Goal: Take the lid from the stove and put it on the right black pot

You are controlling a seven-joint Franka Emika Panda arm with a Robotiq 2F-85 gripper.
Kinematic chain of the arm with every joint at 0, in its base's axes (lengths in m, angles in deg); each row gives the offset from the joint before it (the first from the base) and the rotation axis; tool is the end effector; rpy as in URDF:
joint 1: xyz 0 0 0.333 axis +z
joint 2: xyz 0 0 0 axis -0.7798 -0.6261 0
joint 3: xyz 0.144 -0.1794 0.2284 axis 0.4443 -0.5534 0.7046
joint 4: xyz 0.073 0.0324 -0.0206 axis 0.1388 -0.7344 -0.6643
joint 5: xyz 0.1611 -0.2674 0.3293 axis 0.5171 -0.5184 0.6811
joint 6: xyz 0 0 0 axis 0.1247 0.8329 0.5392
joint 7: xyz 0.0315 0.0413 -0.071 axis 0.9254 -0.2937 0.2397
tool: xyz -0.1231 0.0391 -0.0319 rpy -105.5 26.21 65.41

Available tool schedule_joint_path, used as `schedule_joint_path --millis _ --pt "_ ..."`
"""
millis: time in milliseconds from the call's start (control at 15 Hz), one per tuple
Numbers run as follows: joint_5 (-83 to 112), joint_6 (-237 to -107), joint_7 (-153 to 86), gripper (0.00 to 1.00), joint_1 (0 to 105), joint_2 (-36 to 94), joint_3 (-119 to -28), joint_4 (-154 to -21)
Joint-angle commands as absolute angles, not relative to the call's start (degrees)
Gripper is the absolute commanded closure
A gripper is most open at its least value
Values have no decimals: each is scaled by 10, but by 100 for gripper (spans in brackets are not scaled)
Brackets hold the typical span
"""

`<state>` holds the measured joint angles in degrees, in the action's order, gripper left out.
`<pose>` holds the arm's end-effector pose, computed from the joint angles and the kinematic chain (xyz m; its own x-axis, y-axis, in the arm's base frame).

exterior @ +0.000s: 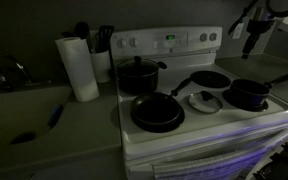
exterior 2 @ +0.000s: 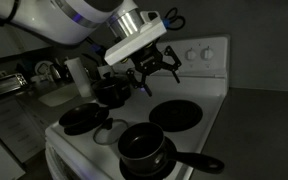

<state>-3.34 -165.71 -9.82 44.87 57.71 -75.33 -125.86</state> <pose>0.5376 -0.1359 0.4156 0.9441 0.3277 0.0365 0.2987 -0.8969 0.3262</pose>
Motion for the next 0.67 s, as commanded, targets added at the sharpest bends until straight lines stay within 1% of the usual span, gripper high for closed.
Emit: schedule_joint_path --millis 0,267,600 --pt "-34 -1663 -98 0 451 577 -756 -1259" --pt "-27 -1674 -96 0 454 564 -756 -1254" --pt "7 -1688 -180 0 506 560 -700 -1235"
